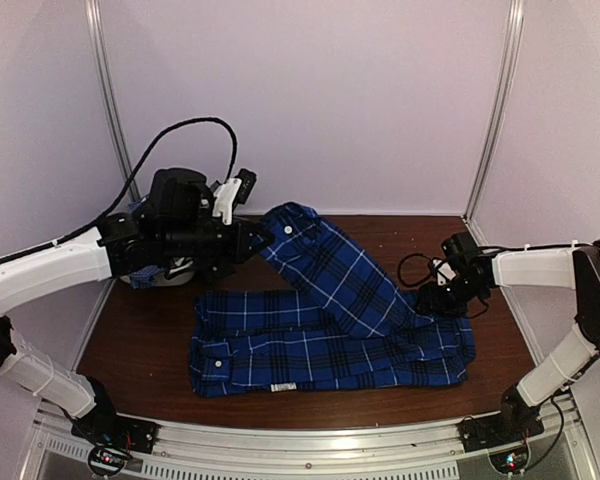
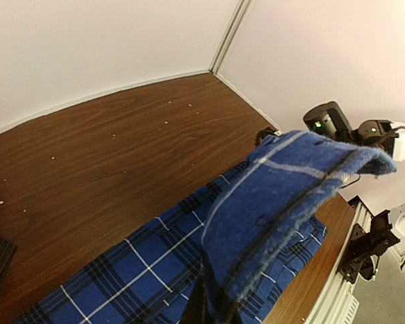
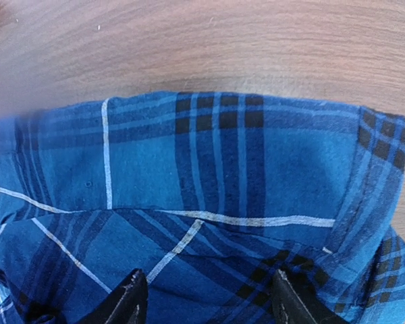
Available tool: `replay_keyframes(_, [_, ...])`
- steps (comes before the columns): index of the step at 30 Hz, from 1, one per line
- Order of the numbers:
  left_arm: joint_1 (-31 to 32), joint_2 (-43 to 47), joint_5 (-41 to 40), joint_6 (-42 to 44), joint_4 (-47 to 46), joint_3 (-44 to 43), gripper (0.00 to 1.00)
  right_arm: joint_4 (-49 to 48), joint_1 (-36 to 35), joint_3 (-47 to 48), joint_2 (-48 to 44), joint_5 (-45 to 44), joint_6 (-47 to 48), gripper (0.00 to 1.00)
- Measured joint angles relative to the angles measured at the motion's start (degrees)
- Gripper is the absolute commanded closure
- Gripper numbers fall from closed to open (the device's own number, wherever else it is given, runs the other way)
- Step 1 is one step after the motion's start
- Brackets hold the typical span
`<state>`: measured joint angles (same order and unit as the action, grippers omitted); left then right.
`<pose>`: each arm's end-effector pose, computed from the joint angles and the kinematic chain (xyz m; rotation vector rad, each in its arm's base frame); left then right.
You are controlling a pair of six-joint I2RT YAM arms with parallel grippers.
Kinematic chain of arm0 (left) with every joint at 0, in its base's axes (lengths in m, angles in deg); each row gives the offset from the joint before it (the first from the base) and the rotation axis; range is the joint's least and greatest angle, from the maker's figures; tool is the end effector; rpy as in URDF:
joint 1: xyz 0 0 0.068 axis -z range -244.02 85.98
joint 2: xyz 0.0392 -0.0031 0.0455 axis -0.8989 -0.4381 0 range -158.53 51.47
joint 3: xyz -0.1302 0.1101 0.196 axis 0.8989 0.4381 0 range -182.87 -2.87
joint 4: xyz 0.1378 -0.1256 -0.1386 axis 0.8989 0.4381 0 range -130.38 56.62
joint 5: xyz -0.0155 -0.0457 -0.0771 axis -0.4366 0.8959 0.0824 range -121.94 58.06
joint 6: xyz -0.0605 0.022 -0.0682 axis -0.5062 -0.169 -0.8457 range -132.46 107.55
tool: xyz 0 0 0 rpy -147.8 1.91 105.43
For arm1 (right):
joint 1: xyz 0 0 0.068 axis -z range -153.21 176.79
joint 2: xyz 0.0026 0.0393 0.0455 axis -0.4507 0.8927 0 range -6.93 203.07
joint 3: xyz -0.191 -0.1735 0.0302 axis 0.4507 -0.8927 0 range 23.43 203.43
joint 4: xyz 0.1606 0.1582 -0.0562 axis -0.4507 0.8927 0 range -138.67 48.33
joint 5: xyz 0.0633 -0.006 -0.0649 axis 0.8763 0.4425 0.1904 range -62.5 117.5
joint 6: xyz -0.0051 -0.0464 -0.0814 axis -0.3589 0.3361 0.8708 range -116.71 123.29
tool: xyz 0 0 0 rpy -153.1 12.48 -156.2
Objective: Fold and stack the long sleeve shirts
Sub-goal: Fold the sleeve at the center of the board.
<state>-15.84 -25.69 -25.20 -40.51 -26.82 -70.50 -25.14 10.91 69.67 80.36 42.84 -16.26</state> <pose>0.2128 -0.2528 0.3196 0.4483 2.0577 -0.9557 0.2588 0.0969 0.1282 0.0046 2.7510 0.5413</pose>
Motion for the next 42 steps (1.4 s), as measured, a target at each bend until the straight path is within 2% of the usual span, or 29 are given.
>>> replay_keyframes(8, [-4.8,-0.3,-1.8,-3.5,-0.1,8.6,1.0,0.2,1.9,0.5,-2.1,1.4,-0.2,0.33])
replay_keyframes(17, [-5.4,-1.4,-4.7,-5.8,-1.5,17.2,1.0,0.2,2.2,1.5,-2.0,2.7,-0.1,0.33])
replay_keyframes(41, [-6.1,-8.8,-15.8,-7.3,-5.0,25.1,1.0,0.3,2.2,1.5,-0.7,3.5,1.0,0.33])
replay_keyframes(42, [-6.1,-9.0,-16.2,-7.4,-5.0,25.4,0.96,0.5,2.2,1.5,-0.8,3.5,1.2,0.33])
